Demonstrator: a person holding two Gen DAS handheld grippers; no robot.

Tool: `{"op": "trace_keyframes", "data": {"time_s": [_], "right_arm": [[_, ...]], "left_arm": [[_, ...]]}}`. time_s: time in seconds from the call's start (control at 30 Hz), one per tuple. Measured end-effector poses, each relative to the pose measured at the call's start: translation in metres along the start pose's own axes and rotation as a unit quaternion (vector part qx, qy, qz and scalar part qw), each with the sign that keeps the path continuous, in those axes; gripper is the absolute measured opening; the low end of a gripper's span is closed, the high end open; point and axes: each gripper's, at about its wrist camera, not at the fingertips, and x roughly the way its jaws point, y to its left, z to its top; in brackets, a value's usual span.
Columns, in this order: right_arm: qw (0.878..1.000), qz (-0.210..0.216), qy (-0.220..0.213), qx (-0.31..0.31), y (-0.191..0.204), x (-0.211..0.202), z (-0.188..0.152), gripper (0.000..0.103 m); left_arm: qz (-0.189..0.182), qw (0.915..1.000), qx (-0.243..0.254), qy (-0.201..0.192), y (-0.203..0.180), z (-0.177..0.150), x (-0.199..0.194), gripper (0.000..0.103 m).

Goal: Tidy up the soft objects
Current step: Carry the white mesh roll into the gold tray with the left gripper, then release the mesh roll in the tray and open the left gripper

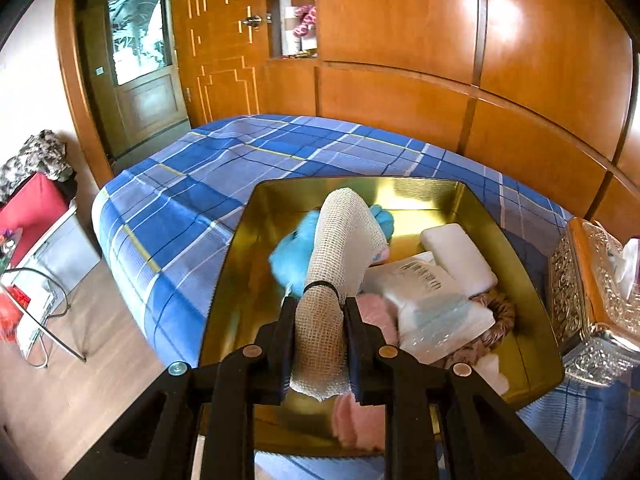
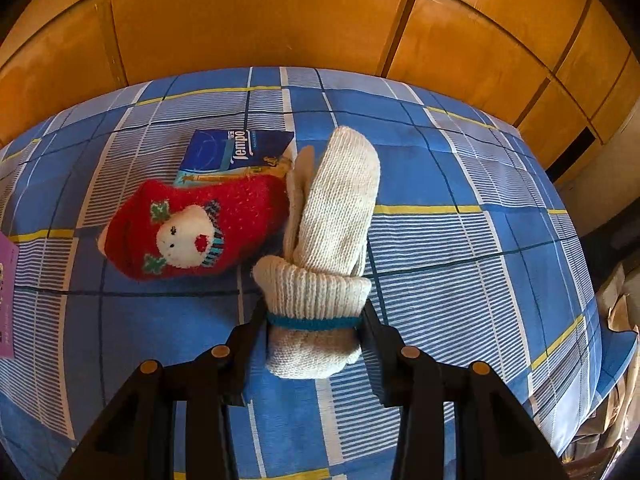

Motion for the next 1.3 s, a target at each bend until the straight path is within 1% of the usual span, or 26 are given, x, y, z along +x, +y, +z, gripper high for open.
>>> {"op": "trace_keyframes", "data": {"time_s": [0.37, 0.8, 0.93, 1.0, 1.1, 1.13, 1.17, 1.2, 1.23, 1.27, 1.3], "right_arm": [[1.0, 0.005, 0.006, 0.013, -0.003, 0.003, 0.0, 0.042], [1.0, -0.008, 0.0, -0.002, 0.001, 0.002, -0.001, 0.042], [1.0, -0.008, -0.001, -0.003, 0.001, 0.002, -0.002, 0.042], [1.0, -0.009, -0.001, -0.003, 0.001, 0.002, -0.001, 0.042], [1.0, -0.009, -0.001, -0.005, 0.001, 0.002, -0.001, 0.042], [1.0, -0.01, -0.001, -0.005, 0.001, 0.002, -0.001, 0.042], [1.0, -0.01, -0.001, -0.005, 0.001, 0.001, -0.001, 0.042], [1.0, -0.01, -0.001, -0.005, 0.001, 0.001, -0.001, 0.042], [1.0, -0.01, -0.001, -0.006, 0.001, 0.001, -0.001, 0.042], [1.0, -0.011, -0.001, -0.006, 0.002, 0.001, -0.001, 0.042], [1.0, -0.011, -0.001, -0.007, 0.002, 0.001, -0.001, 0.042]], "left_arm": [[-0.004, 0.9998, 0.0, -0.02, 0.004, -0.016, -0.019, 0.023], [-0.004, 0.9997, 0.016, -0.015, -0.006, -0.021, -0.016, 0.024], [-0.004, 0.9997, 0.022, -0.009, -0.008, -0.019, -0.007, 0.026], [0.001, 0.9996, 0.026, -0.005, -0.008, -0.017, 0.003, 0.026], [0.002, 0.9996, 0.024, 0.016, -0.005, -0.011, 0.023, 0.028], [0.002, 0.9995, 0.02, 0.024, -0.003, -0.01, 0.029, 0.032], [0.002, 0.9995, 0.015, 0.028, 0.0, -0.008, 0.032, 0.043], [0.0, 0.9996, 0.007, 0.029, 0.002, -0.008, 0.033, 0.05], [-0.005, 0.9996, -0.003, 0.029, 0.006, -0.007, 0.032, 0.061], [-0.011, 0.9995, -0.015, 0.025, 0.011, -0.006, 0.029, 0.068], [-0.012, 0.9994, -0.024, 0.02, 0.015, -0.006, 0.027, 0.071]]}}
